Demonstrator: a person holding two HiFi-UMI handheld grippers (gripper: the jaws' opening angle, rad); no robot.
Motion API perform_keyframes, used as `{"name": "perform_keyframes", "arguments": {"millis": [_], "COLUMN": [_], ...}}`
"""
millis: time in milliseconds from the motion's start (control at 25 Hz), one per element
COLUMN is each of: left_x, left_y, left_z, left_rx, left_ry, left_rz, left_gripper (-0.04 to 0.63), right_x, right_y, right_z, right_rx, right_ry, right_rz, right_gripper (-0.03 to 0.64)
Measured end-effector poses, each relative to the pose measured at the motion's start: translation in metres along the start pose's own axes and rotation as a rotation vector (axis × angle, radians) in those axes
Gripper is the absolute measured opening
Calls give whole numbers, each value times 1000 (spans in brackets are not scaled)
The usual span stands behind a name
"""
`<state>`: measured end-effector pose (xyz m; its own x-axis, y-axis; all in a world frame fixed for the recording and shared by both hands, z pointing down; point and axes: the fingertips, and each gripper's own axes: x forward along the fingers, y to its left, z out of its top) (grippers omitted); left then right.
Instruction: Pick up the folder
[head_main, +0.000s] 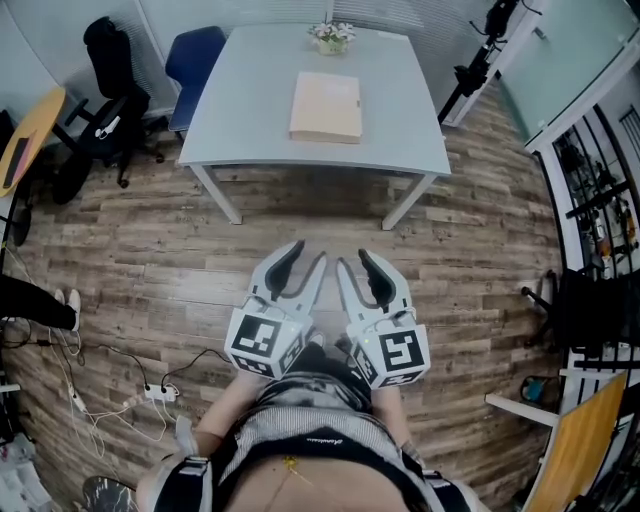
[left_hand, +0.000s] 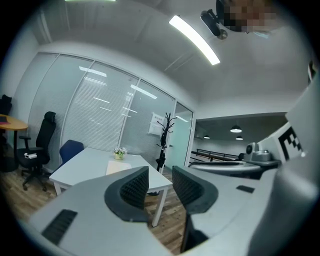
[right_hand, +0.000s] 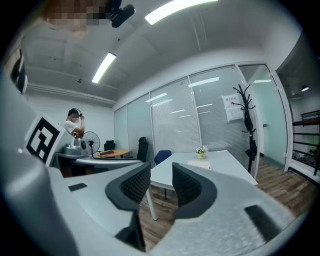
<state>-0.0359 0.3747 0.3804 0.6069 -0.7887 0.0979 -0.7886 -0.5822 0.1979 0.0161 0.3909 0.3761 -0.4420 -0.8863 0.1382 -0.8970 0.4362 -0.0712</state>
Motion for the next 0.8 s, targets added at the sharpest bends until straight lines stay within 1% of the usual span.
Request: {"name": "perform_keyframes", "arguments": {"millis": [240, 440, 640, 800], "left_x": [13, 33, 69, 108], "left_y": [2, 15, 42, 67], "left_z": [1, 8, 13, 22], "left_rx": [-4, -18, -18, -21], "left_ry": [10, -10, -15, -15], "left_rz": [5, -8, -31, -66], "left_gripper": [123, 124, 124, 123], "right_x": [10, 32, 70, 111], "right_y": [-13, -24, -43, -60], "right_z": [5, 9, 14, 23], "right_rx": [7, 8, 9, 5], "right_ry": [2, 0, -6, -17], "right_rz": [10, 7, -12, -28], "right_gripper": [153, 156, 156, 156]}}
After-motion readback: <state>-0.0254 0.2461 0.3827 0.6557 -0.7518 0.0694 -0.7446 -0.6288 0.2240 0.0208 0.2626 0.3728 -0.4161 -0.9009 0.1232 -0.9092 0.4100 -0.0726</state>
